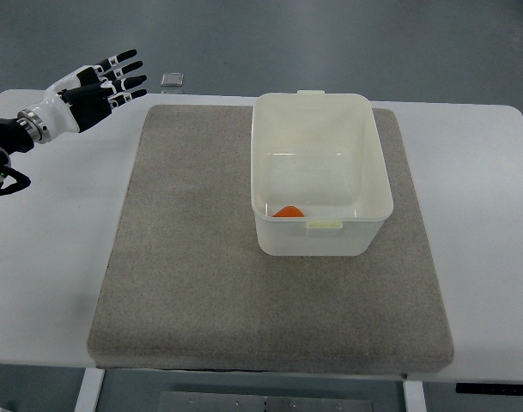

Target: Put orange in box with left hand

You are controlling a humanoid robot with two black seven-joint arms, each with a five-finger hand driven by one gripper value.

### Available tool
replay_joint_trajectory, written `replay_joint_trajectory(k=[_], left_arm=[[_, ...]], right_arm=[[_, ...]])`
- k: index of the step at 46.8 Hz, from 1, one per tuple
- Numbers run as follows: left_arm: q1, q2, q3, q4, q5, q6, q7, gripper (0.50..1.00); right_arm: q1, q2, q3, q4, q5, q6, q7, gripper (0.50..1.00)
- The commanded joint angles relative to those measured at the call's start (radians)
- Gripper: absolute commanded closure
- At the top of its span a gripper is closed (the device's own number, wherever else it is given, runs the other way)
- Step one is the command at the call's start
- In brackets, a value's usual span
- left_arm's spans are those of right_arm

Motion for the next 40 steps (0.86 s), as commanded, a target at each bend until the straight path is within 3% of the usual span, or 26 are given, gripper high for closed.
replay_joint_trajectory(k=[1,40], left_arm=[[0.006,-0.001,0.002,-0.002,0.0,0.0,0.0,0.501],[0.019,-0.002,0.003,-0.002,-0.001,0.0,0.0,0.501]], right_arm=[[0.0,0.0,-0.001,-0.001,0.0,0.0,-0.001,0.574],[-0.008,0.0,-0.001,0.004,-0.003,-0.005,-0.001,0.574]])
